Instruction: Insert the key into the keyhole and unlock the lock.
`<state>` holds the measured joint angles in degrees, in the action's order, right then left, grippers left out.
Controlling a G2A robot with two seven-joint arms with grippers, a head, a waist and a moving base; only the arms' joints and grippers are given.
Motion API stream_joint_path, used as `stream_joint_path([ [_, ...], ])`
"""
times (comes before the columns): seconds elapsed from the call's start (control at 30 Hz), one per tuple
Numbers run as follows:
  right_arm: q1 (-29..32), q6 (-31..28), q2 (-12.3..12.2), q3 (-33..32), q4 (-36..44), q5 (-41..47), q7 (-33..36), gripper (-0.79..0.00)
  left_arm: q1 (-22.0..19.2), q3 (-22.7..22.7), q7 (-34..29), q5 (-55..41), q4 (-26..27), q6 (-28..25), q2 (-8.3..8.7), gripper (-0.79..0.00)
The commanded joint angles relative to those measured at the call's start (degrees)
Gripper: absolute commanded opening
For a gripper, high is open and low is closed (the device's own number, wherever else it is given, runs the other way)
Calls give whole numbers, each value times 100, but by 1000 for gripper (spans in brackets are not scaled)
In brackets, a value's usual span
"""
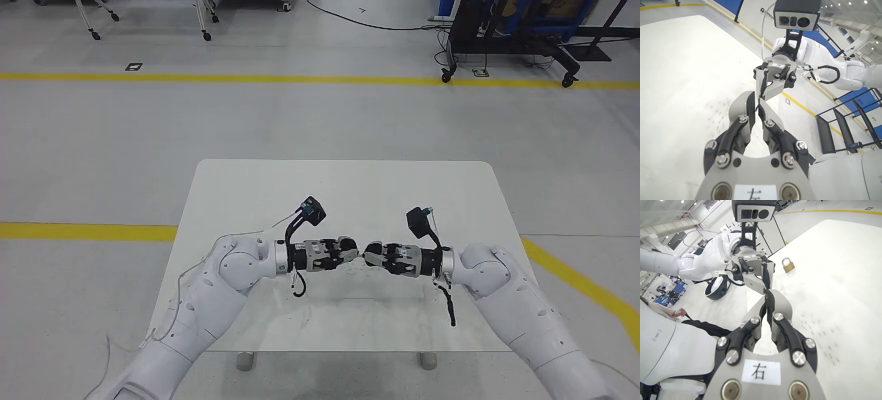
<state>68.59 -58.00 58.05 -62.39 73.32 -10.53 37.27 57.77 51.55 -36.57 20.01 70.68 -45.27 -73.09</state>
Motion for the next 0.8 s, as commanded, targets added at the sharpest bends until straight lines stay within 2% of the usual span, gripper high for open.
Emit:
stream_joint_path([
  [0.0,13,0,-16,9,8,-2,-45,-785,28,55,166,14,19,-99,12,0],
  [0.2,78,0,-83,-118,-72,58,-427,-785,293,414,923,-3,91,-244,82,0],
  [0.5,99,0,-101,-176,-112,72,-579,-785,311,440,969,29,111,-180,87,0],
  [0.6,99,0,-101,-176,-112,72,-579,-785,441,732,1292,430,410,105,151,0],
  [0.67,99,0,-101,-176,-112,72,-579,-785,544,1071,1172,1114,669,465,263,0],
  [0.77,99,0,-101,-176,-112,72,-579,-785,965,1663,819,1943,1446,983,452,0],
])
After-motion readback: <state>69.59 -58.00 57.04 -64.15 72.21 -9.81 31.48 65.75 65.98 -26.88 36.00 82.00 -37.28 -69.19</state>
